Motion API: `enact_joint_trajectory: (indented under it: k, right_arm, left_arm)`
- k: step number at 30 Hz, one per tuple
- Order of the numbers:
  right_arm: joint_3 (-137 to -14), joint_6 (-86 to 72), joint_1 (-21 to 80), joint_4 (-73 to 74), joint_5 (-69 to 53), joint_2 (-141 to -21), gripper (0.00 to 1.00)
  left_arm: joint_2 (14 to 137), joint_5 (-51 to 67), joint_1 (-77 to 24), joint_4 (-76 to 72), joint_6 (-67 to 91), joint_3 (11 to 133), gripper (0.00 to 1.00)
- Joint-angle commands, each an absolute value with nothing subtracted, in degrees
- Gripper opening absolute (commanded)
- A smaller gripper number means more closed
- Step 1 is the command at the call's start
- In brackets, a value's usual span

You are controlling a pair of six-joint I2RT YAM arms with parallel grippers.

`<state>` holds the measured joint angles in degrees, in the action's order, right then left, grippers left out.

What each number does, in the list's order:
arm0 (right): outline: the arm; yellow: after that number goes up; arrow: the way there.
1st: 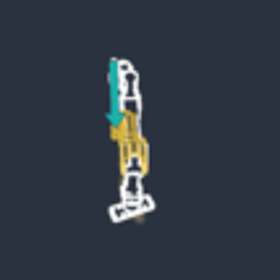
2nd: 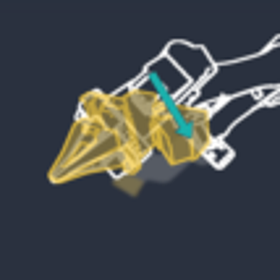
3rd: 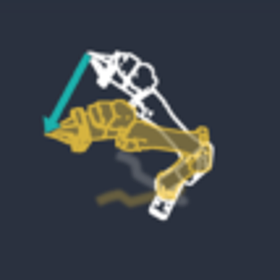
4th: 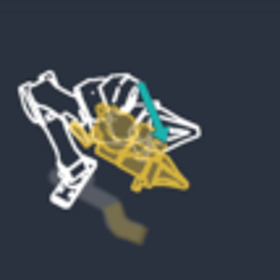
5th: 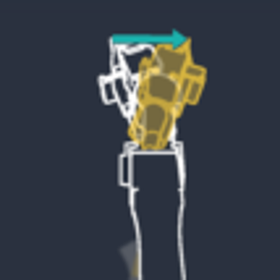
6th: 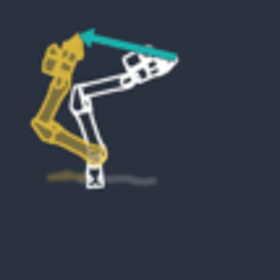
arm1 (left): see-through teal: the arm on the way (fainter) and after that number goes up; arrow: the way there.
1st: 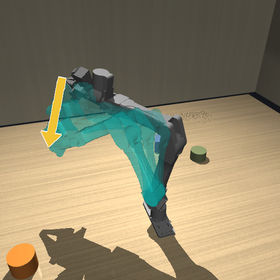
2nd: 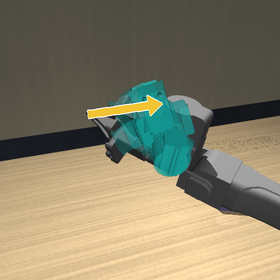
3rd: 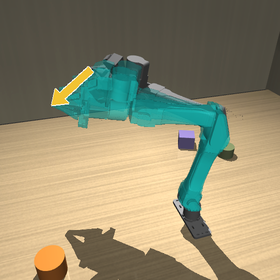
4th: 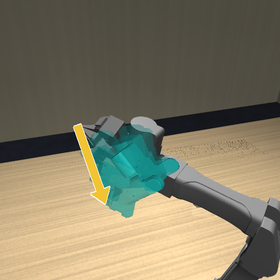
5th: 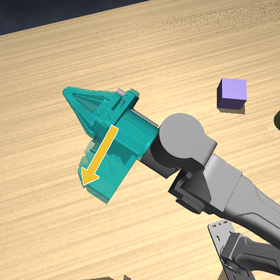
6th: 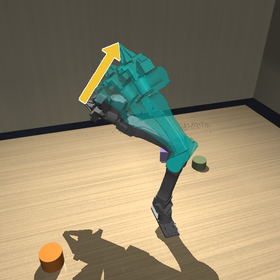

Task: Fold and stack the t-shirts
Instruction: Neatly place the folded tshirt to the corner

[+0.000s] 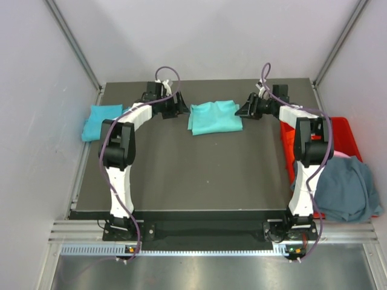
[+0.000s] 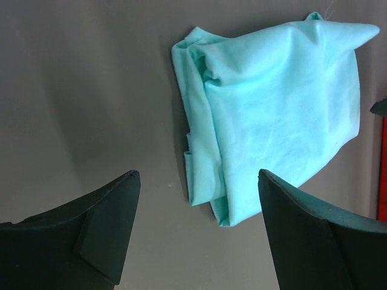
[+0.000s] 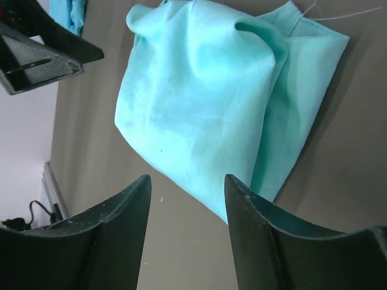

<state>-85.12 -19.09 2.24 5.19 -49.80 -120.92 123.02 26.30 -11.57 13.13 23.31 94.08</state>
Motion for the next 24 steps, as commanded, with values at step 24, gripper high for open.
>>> enact_joint_trajectory:
  k: [24]
  right_arm:
    - [-89.56, -20.74, 5.45, 2.28, -53.35, -128.23, 0.5]
  left_arm:
    - [136.4, 40.25, -12.74, 1.67, 34.98, 97.29, 0.67]
